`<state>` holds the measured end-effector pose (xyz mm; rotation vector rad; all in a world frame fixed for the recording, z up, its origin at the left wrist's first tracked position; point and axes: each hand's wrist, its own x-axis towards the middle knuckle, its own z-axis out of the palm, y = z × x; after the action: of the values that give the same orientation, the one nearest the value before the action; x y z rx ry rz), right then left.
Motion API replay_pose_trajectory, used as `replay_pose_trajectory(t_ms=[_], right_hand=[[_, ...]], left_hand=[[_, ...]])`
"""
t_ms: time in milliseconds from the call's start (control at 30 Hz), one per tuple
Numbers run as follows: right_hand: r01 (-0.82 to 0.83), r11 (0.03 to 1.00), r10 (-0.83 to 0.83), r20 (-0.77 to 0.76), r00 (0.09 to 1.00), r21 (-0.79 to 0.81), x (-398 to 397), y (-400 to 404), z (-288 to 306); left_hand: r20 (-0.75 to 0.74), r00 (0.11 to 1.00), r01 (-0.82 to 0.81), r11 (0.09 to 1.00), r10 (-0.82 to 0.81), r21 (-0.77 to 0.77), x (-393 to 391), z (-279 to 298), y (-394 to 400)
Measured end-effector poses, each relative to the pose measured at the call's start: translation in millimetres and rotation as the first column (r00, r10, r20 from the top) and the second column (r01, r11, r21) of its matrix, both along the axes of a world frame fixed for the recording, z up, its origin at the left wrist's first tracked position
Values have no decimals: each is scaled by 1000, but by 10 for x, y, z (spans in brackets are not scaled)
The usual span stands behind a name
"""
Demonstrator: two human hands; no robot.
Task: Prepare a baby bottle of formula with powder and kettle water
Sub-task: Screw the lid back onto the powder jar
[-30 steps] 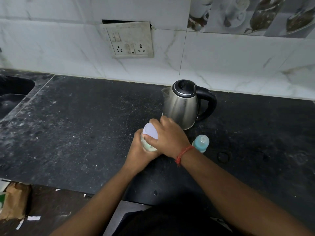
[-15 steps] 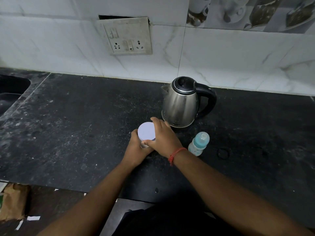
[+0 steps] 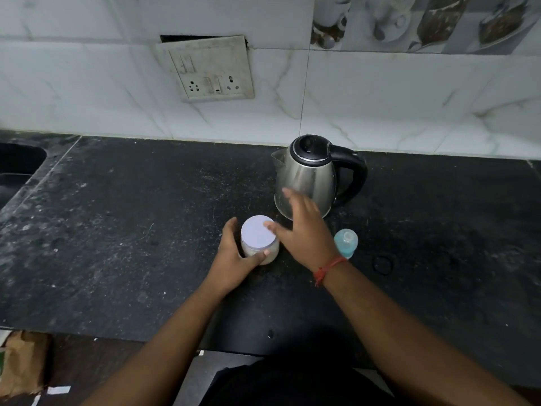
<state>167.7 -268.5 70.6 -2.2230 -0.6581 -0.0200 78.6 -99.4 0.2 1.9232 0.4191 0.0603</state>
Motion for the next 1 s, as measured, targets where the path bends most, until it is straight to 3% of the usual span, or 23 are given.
replay_pose_trajectory(t_ms=[167, 300, 467, 733, 1000], right_hand=[[243, 944, -292, 225, 929, 222, 376, -394, 388], [384, 912, -405, 171, 898, 145, 770, -669, 493], [390, 918, -390, 16, 921, -65, 1067, -731, 406], [443, 897, -443, 10, 897, 2, 1143, -694, 366], [426, 905, -426, 25, 905, 4, 1212, -705, 348]], left_hand=[[148, 987, 38, 992, -56, 119, 298, 510, 9], [187, 967, 111, 946, -174, 306, 840, 875, -116], [76, 958, 218, 871, -278, 439, 1424, 1105, -241], [30, 952, 241, 804, -305, 543, 1590, 1080, -332], [57, 968, 172, 811, -245, 559, 1519, 1053, -394]])
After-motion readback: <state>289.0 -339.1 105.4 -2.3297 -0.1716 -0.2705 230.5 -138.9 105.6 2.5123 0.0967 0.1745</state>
